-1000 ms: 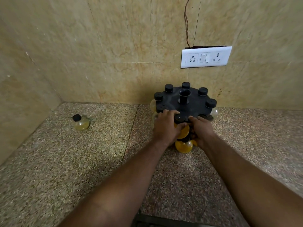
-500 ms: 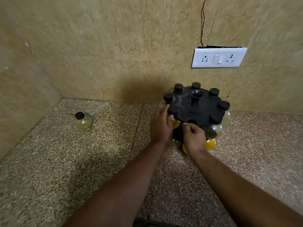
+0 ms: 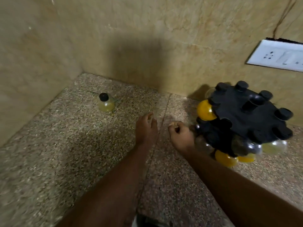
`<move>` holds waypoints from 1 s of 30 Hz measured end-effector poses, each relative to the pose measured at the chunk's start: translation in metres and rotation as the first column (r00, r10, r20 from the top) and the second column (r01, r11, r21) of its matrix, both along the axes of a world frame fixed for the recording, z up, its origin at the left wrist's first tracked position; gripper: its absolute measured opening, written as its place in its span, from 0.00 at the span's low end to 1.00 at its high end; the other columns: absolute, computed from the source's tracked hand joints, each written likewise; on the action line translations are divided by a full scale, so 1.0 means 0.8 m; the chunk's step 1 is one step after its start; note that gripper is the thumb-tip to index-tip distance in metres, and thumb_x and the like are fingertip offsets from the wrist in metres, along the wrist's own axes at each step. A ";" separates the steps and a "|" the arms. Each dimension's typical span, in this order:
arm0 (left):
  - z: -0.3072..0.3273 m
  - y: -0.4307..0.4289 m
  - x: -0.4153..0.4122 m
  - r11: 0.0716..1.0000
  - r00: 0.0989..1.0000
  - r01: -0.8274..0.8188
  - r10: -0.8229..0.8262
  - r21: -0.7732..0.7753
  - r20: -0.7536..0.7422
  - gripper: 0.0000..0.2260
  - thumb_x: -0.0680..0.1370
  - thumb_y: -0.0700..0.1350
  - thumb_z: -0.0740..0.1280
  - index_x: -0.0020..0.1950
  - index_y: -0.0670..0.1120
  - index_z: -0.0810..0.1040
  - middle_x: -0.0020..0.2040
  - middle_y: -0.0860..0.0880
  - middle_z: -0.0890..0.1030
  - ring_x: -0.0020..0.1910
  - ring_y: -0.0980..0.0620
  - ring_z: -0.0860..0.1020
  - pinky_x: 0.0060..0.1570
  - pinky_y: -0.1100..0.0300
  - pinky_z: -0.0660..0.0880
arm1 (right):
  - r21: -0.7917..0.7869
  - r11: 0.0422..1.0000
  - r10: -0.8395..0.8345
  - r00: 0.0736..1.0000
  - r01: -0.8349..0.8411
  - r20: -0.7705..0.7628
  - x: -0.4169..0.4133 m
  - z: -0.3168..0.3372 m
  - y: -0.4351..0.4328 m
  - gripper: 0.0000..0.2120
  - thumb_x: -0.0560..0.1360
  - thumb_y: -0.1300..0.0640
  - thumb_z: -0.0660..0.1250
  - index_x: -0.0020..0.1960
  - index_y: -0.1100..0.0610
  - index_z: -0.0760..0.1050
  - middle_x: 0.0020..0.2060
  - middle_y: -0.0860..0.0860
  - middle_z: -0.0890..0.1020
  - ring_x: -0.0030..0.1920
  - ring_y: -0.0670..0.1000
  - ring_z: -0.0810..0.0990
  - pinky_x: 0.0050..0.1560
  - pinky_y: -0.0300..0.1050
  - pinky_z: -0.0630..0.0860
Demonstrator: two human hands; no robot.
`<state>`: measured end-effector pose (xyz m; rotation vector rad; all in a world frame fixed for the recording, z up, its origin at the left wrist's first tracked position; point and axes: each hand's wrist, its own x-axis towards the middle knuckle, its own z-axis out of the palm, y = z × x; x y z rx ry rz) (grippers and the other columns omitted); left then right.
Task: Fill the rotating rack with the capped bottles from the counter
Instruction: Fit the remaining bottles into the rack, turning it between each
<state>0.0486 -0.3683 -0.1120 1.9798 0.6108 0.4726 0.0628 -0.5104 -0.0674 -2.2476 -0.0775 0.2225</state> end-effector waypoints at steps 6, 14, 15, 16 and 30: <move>-0.033 0.098 -0.021 0.982 0.980 -0.176 0.168 -0.070 -0.106 0.16 0.80 0.49 0.65 0.68 0.47 0.76 0.64 0.45 0.77 0.63 0.46 0.75 0.63 0.48 0.74 | -0.088 0.978 0.190 0.982 -0.191 -0.017 0.017 -0.026 0.102 0.12 0.80 0.47 0.64 0.61 0.50 0.76 0.40 0.47 0.81 0.38 0.47 0.78 0.41 0.44 0.73; -0.056 0.196 -0.031 0.933 0.930 -0.360 0.357 -0.020 -0.093 0.24 0.78 0.47 0.68 0.73 0.42 0.71 0.65 0.40 0.75 0.64 0.42 0.75 0.62 0.54 0.71 | -0.342 0.837 0.420 0.902 -0.428 -0.101 0.030 -0.065 0.204 0.27 0.78 0.41 0.63 0.74 0.51 0.66 0.66 0.58 0.74 0.65 0.61 0.76 0.63 0.55 0.74; -0.061 0.208 -0.028 0.919 0.917 -0.393 0.393 0.009 -0.071 0.26 0.78 0.47 0.69 0.74 0.41 0.69 0.66 0.39 0.75 0.64 0.41 0.74 0.62 0.55 0.69 | -0.397 0.796 0.459 0.883 -0.457 -0.097 0.032 -0.070 0.214 0.29 0.78 0.39 0.62 0.75 0.50 0.64 0.68 0.58 0.73 0.66 0.62 0.74 0.64 0.59 0.73; -0.060 0.218 -0.024 0.903 0.902 -0.428 0.429 0.043 -0.046 0.29 0.77 0.48 0.70 0.75 0.40 0.67 0.67 0.38 0.74 0.65 0.41 0.73 0.63 0.55 0.68 | -0.449 0.751 0.500 0.861 -0.485 -0.094 0.034 -0.075 0.222 0.31 0.77 0.38 0.61 0.76 0.49 0.62 0.71 0.58 0.71 0.68 0.62 0.72 0.66 0.61 0.71; -0.056 0.279 0.034 0.940 0.960 -0.279 0.271 0.196 0.069 0.26 0.75 0.53 0.72 0.72 0.47 0.74 0.66 0.48 0.79 0.67 0.44 0.71 0.63 0.54 0.69 | -0.633 0.417 0.635 0.707 -0.652 -0.310 0.061 -0.113 0.272 0.52 0.67 0.19 0.55 0.80 0.40 0.34 0.81 0.53 0.36 0.80 0.64 0.36 0.72 0.78 0.42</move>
